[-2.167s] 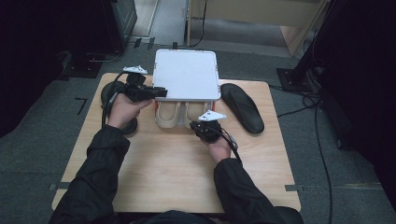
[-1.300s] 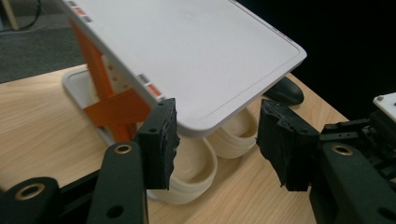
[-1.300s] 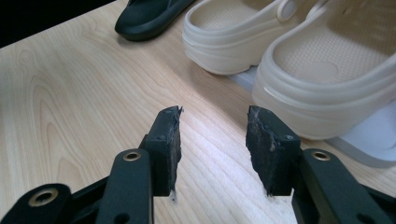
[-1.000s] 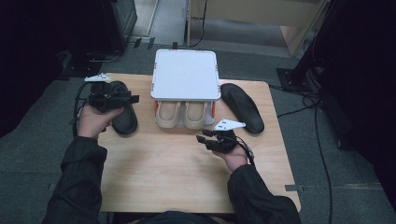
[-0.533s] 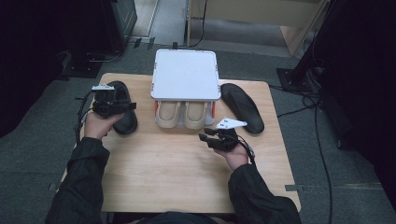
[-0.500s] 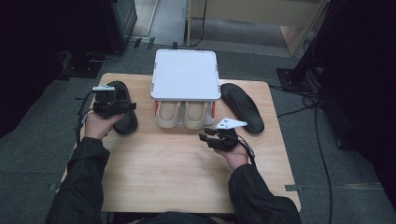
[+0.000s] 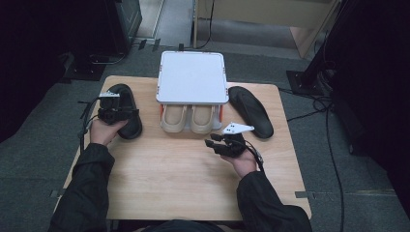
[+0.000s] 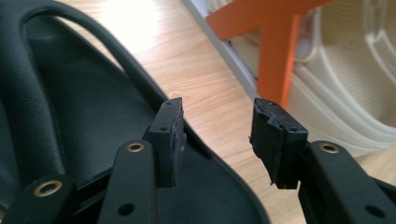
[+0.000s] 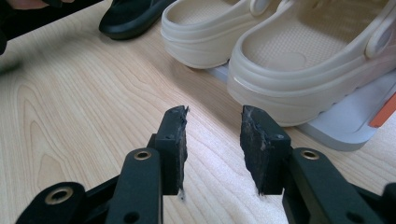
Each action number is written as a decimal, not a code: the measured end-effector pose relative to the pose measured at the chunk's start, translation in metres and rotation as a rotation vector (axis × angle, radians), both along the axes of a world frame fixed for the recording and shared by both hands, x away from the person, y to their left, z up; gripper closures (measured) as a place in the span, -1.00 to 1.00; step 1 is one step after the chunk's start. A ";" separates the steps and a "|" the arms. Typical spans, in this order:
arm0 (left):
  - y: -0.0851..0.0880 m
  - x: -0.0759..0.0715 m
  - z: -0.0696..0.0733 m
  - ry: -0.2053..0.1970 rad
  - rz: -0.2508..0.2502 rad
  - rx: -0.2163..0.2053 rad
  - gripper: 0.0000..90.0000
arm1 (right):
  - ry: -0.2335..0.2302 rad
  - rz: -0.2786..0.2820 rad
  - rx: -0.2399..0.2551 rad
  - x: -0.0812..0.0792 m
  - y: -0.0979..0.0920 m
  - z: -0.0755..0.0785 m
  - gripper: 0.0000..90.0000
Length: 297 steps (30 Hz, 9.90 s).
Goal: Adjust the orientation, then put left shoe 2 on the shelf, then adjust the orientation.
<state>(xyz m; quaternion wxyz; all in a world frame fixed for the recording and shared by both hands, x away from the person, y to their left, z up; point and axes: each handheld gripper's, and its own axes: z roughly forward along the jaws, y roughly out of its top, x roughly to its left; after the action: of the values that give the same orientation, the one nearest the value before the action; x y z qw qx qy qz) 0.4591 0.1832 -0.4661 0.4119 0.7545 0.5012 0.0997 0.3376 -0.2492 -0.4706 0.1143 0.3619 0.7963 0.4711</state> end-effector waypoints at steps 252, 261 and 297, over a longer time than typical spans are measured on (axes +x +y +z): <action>-0.067 0.026 0.134 0.002 -0.024 -0.041 0.41 | 0.013 -0.218 0.009 0.039 -0.086 -0.001 0.55; -0.058 0.009 0.105 0.004 -0.055 -0.035 0.46 | 0.025 -0.265 -0.035 0.058 -0.111 -0.009 0.69; -0.052 -0.036 0.039 0.000 -0.084 -0.061 0.42 | 0.080 -0.355 -0.066 0.078 -0.142 -0.031 0.83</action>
<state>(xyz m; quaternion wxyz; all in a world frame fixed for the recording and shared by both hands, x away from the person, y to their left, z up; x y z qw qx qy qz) 0.4228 0.1310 -0.4270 0.4387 0.7618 0.4720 0.0671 0.4160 -0.3910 -0.5019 0.1756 0.5114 0.7388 0.4022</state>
